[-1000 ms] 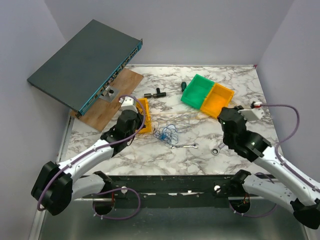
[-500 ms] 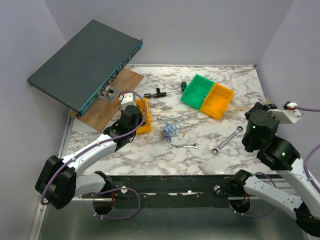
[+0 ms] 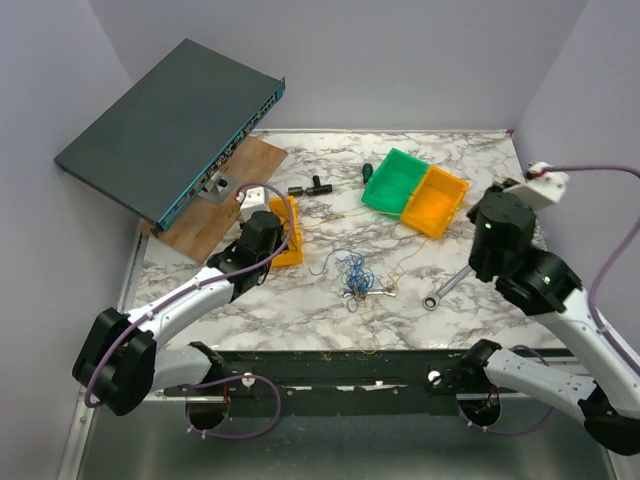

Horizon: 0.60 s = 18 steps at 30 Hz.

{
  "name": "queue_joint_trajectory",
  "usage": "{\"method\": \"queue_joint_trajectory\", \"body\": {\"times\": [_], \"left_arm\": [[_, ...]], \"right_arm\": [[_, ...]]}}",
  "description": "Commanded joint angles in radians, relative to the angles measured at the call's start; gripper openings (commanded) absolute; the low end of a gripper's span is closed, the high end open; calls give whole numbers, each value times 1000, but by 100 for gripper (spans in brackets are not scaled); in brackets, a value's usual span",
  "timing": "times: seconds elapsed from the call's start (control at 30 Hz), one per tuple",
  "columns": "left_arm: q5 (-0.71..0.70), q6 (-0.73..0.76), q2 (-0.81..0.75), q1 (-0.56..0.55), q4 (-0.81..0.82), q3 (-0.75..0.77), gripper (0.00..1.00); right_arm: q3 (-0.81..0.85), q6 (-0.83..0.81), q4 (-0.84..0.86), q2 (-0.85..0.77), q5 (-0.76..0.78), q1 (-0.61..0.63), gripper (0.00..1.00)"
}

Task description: Untangle the cables

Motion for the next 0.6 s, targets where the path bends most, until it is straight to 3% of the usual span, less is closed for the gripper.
{"method": "queue_joint_trajectory", "body": {"times": [0.0, 0.13, 0.2, 0.27, 0.3, 0.37, 0.57], "left_arm": [[75, 69, -71, 5, 120, -82, 0], [165, 107, -131, 4, 235, -154, 1], [220, 125, -139, 4, 261, -161, 25], [277, 141, -141, -1, 302, -171, 58], [305, 147, -144, -4, 327, -178, 70], [362, 163, -153, -8, 372, -192, 81], [673, 188, -141, -15, 566, -231, 80]], "right_arm": [[24, 5, -83, 132, -245, -6, 1], [61, 17, -79, 220, -461, -6, 1], [85, -6, -35, 237, -559, -5, 1], [129, -10, -13, 257, -643, -5, 1], [149, -7, -9, 268, -675, -5, 1], [196, 10, -4, 295, -730, -5, 1], [243, 84, 10, 360, -770, -5, 1]]}}
